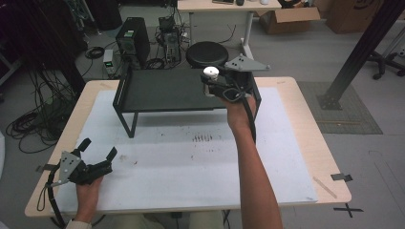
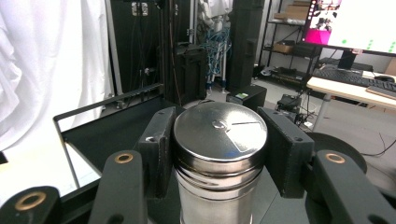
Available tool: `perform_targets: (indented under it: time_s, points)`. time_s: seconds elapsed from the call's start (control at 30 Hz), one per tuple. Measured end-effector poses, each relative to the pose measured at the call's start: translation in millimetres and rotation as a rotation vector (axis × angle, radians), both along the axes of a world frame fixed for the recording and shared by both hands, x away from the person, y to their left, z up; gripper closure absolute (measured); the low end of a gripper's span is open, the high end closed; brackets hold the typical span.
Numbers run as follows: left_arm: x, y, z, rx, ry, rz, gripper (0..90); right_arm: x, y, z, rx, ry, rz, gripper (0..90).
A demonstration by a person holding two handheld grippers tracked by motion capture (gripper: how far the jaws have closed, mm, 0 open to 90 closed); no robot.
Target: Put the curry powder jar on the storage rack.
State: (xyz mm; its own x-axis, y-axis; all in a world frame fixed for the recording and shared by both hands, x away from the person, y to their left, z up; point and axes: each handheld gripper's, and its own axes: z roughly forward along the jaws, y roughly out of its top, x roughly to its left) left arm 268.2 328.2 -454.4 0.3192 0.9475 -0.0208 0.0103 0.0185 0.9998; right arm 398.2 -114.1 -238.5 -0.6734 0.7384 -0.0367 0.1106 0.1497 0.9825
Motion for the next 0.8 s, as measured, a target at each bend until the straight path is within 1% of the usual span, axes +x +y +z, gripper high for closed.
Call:
perform_targets:
  time_s: [0.07,0.13,0.17,0.2,0.27,0.43,0.5,0.6,0.7,0.73,0.77,0.8]
  points:
    - [0.1,-0.2,0.0,0.003,0.001,0.000,0.3,2.4,0.8,-0.1,-0.002,0.002,-0.003,49.2]
    - [0.2,-0.4,0.0,0.005,0.001,0.000,0.3,7.5,2.4,-0.1,-0.004,0.007,-0.010,49.2]
    - [0.2,-0.5,0.0,0.003,0.000,-0.001,0.3,12.8,3.8,-0.3,0.001,0.009,-0.019,49.2]
    - [0.2,-0.4,0.0,0.003,0.000,-0.001,0.3,12.8,3.8,-0.3,0.001,0.009,-0.019,49.2]
    - [0.2,-0.5,0.1,0.005,0.001,-0.001,0.3,17.8,5.9,-0.5,0.002,0.009,-0.025,49.2]
    - [-0.1,-0.1,0.0,0.006,0.001,-0.001,0.3,28.6,13.3,-1.0,-0.009,0.014,-0.033,49.2]
    - [-0.3,0.4,-0.1,-0.002,-0.002,0.000,0.3,33.6,18.5,-2.0,-0.015,0.015,-0.037,49.2]
    - [0.0,0.1,0.0,0.004,0.001,-0.001,0.3,37.5,21.7,-3.3,-0.015,0.017,-0.037,49.2]
    - [-0.1,-0.1,0.0,0.001,-0.001,0.000,0.3,43.5,26.4,-7.2,-0.025,0.032,-0.044,49.2]
    - [-0.2,0.1,-0.1,-0.002,-0.002,0.000,0.3,47.7,29.1,-10.9,-0.036,0.042,-0.052,49.2]
    - [-0.2,0.3,-0.1,-0.004,-0.002,0.000,0.3,47.7,29.1,-10.9,-0.036,0.042,-0.052,49.2]
    - [-0.2,0.3,-0.1,-0.004,-0.003,0.000,0.3,52.3,31.4,-14.8,-0.037,0.054,-0.060,49.1]
